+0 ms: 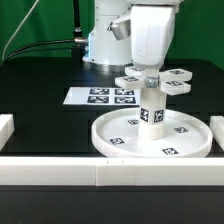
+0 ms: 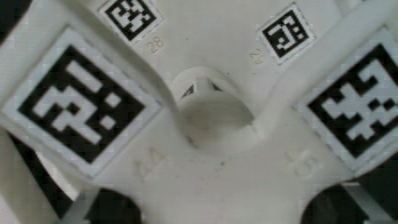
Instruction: Assemble round table
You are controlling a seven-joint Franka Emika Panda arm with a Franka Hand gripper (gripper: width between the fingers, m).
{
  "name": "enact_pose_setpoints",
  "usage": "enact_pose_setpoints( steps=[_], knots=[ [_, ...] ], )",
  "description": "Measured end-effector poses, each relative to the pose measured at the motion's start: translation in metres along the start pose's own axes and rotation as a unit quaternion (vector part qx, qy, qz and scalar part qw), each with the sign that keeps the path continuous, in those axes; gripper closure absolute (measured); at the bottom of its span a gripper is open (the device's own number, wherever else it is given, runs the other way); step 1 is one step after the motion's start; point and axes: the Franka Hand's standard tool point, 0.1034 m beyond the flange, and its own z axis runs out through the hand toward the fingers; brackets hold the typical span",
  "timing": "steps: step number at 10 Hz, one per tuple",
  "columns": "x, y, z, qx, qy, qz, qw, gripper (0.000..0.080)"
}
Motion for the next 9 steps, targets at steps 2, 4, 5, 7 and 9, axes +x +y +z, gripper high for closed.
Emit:
enact_pose_setpoints(
  steps=[2, 4, 5, 7, 9],
  knots=[
    [0.0005, 0.0005, -0.0001, -0.003, 0.003, 0.079, 0.997, 0.0357],
    [0.0007, 0.0005, -0.0002, -0.003, 0.003, 0.15, 0.989, 0.0357],
    [0.0006, 0.0008, -0.0001, -0.002, 0.008, 0.199, 0.98, 0.0357],
    [0.0014, 0.0, 0.0, 0.004, 0.019, 0.317, 0.948, 0.0357],
    [0.004, -0.0004, -0.0003, 0.014, 0.028, 0.433, 0.901, 0.0357]
  ],
)
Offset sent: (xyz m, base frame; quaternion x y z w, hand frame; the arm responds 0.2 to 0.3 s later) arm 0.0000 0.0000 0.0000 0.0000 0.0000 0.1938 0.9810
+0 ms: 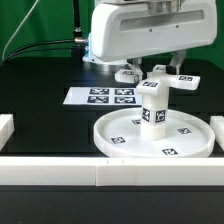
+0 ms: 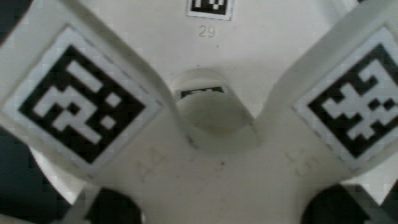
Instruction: Assemble round table
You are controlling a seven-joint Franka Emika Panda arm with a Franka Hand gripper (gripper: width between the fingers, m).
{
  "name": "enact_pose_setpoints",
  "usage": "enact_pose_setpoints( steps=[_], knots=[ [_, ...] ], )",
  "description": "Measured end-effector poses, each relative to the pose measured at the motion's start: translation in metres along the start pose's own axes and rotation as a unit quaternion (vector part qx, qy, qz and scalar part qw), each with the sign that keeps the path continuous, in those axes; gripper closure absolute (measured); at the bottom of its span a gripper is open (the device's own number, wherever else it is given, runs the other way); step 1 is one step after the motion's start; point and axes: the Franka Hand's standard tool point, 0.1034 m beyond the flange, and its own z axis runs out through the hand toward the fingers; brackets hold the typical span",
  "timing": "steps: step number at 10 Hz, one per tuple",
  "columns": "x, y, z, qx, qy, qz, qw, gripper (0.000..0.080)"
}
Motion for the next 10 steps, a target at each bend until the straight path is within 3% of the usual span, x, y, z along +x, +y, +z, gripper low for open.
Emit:
enact_pose_setpoints(
  steps=[7, 8, 10],
  knots=[
    [0.005, -0.0011, -0.0005, 0.01, 0.019, 0.242, 0.97, 0.0357],
    [0.0048, -0.001, -0.0004, 0.012, 0.019, 0.274, 0.961, 0.0357],
    [0.0061, -0.0004, -0.0005, 0.029, 0.023, 0.397, 0.917, 0.0357]
  ],
)
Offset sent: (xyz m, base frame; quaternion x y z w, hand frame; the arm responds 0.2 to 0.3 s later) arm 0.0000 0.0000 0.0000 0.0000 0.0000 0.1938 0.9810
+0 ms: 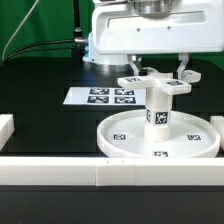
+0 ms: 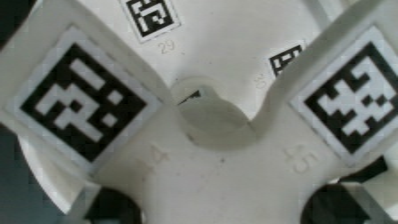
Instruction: Assemble round table
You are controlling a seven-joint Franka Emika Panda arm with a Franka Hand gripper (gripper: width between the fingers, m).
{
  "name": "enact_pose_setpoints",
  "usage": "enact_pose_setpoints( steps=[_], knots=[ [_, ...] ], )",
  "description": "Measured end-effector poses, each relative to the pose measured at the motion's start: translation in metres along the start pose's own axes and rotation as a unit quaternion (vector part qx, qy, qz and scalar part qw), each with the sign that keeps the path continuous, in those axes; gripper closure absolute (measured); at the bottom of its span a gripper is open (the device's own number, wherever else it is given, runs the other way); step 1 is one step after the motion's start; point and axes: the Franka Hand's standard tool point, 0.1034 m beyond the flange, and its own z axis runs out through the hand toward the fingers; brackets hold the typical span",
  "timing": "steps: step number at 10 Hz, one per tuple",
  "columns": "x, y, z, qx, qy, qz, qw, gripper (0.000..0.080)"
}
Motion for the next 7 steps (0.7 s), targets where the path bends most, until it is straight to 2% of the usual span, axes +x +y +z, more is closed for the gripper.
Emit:
enact_pose_setpoints(
  steps=[2, 4, 7],
  knots=[
    [0.0008, -0.0012, 0.0003, 0.007, 0.006, 0.093, 0.996, 0.0357],
    [0.0007, -0.0014, 0.0002, 0.025, 0.009, 0.211, 0.977, 0.0357],
    [0.001, -0.0018, 0.0, 0.029, 0.007, 0.28, 0.96, 0.0357]
  ],
)
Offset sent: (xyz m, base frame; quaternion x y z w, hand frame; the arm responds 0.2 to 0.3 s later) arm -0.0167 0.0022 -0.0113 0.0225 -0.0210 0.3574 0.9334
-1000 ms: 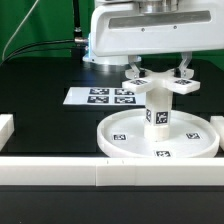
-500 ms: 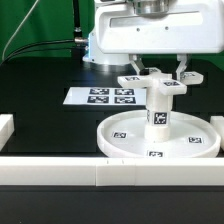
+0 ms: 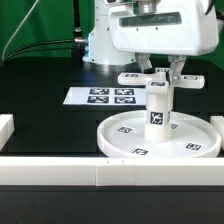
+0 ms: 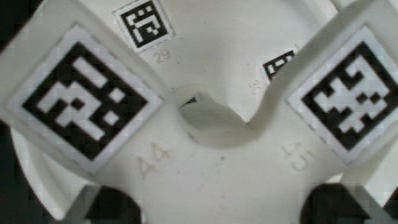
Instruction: Assemble round table
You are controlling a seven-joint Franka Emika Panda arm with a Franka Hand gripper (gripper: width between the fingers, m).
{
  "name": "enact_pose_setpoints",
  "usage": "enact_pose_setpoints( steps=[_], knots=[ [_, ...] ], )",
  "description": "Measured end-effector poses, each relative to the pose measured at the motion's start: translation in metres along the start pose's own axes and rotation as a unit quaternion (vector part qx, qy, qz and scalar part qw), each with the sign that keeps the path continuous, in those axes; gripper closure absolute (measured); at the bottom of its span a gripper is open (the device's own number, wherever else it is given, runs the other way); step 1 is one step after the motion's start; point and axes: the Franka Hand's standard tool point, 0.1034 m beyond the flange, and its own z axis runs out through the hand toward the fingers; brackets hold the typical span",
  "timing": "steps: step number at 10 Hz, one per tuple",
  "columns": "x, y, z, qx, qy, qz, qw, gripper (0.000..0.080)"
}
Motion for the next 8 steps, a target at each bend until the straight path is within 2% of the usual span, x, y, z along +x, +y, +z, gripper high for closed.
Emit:
enact_pose_setpoints(
  steps=[1, 2, 3, 5, 7, 8],
  knots=[
    [0.0005, -0.0001, 0.0002, 0.003, -0.001, 0.022, 1.0, 0.0357],
    [0.0029, -0.0018, -0.0004, 0.017, -0.006, 0.086, 0.996, 0.0357],
    [0.0033, -0.0032, -0.0009, 0.025, -0.011, 0.122, 0.992, 0.0357],
    [0.0027, -0.0034, -0.0008, 0.025, -0.012, 0.133, 0.991, 0.0357],
    [0.0022, -0.0036, -0.0016, 0.025, -0.012, 0.125, 0.992, 0.0183],
    [0.0031, -0.0037, -0.0095, 0.026, -0.014, 0.116, 0.993, 0.016]
  ],
)
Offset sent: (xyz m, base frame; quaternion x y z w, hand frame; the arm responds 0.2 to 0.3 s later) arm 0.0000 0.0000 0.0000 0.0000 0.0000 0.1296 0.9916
